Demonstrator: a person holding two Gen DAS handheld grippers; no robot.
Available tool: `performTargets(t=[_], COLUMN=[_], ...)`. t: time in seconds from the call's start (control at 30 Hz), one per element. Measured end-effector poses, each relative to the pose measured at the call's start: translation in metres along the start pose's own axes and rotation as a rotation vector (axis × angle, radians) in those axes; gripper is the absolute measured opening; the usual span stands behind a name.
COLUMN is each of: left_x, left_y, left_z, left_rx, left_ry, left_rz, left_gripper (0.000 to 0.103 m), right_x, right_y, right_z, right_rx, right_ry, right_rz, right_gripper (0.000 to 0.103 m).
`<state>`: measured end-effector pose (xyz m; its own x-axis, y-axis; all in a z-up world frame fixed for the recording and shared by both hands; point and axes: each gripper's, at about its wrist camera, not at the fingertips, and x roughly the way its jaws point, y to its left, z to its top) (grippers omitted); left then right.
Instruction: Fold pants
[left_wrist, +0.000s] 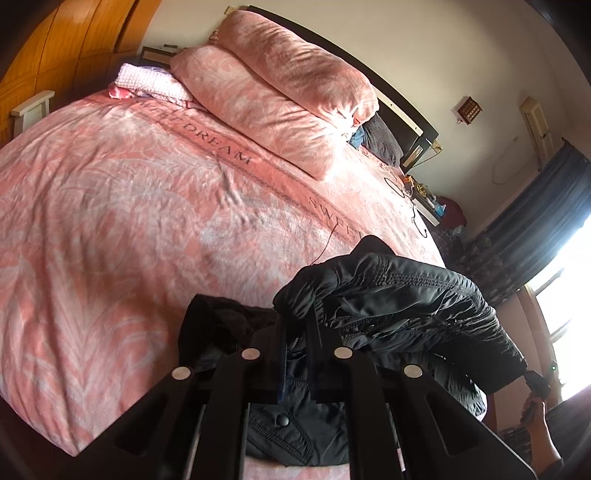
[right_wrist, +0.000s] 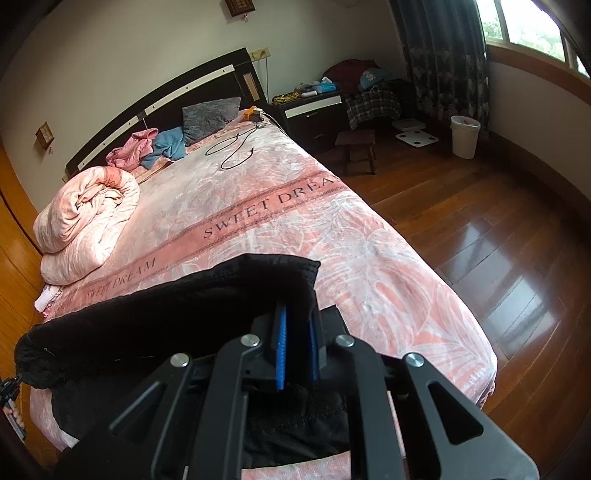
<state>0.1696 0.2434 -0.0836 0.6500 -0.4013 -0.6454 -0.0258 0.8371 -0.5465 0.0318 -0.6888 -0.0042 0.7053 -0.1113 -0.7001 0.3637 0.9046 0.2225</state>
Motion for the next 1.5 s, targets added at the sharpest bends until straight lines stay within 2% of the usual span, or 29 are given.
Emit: performTargets(t=[0.4, 0.53, 0.63, 0.73, 0.87, 0.97, 1.03, 1.1, 1.13, 1.2, 1.27, 1.33, 1.4, 1.5], left_x=[-0.01, -0.011, -0.01, -0.004, -0.003, -0.007, -0.014, -0.018, -0.02, -0.023, -0.023, -0.021, -0.016, -0.007], left_y=[0.02, 0.023, 0.021, 0.022, 0.04, 0.053, 0.066, 0.082, 0.091, 0.104, 0.106, 0.104, 0.099, 0.092], left_z=[-0.036, -0.048, -0.063, -0.079, -0.086, -0.086, -0.085, -0.087, -0.089, -0.096, -0.103, -0.109, -0.109, -0.102], left_rx=[0.016, 0.051, 0.119, 0.172, 0.129, 0.085, 0.008, -0.084, -0.141, -0.232, -0.269, -0.287, -0.278, -0.27], left_ry=[0.014, 0.032, 0.06, 0.097, 0.108, 0.101, 0.08, 0.067, 0.062, 0.056, 0.059, 0.06, 0.056, 0.046], left_rz=[-0.001, 0.015, 0.058, 0.114, 0.14, 0.176, 0.193, 0.214, 0.198, 0.176, 0.13, 0.077, 0.051, 0.043], left_gripper=[0.009, 0.01, 0.012, 0.013, 0.012, 0.012, 0.023, 0.046, 0.049, 0.051, 0.052, 0.06, 0.062, 0.065], right_x=[-0.018, -0.022, -0.021, -0.017, -0.012, -0.007, -0.001, 0.008, 0.012, 0.017, 0.019, 0.016, 0.012, 0.005], right_y=[-0.015, -0.017, -0.017, -0.014, -0.021, -0.031, -0.038, -0.043, -0.046, -0.054, -0.062, -0.068, -0.069, -0.062], right_z=[-0.041, -0.054, -0.064, -0.078, -0.094, -0.104, -0.111, -0.121, -0.127, -0.142, -0.155, -0.167, -0.177, -0.182], right_rx=[0.053, 0.06, 0.055, 0.031, 0.04, 0.075, 0.111, 0.136, 0.146, 0.188, 0.243, 0.303, 0.349, 0.431], right_ry=[-0.041, -0.046, -0.041, -0.023, 0.012, 0.041, 0.084, 0.142, 0.167, 0.2, 0.216, 0.209, 0.196, 0.155], right_rz=[-0.036, -0.038, -0.044, -0.057, -0.073, -0.074, -0.073, -0.102, -0.11, -0.114, -0.101, -0.068, -0.007, 0.125], right_gripper=[0.012, 0.017, 0.026, 0.027, 0.028, 0.037, 0.056, 0.063, 0.064, 0.065, 0.067, 0.067, 0.068, 0.074])
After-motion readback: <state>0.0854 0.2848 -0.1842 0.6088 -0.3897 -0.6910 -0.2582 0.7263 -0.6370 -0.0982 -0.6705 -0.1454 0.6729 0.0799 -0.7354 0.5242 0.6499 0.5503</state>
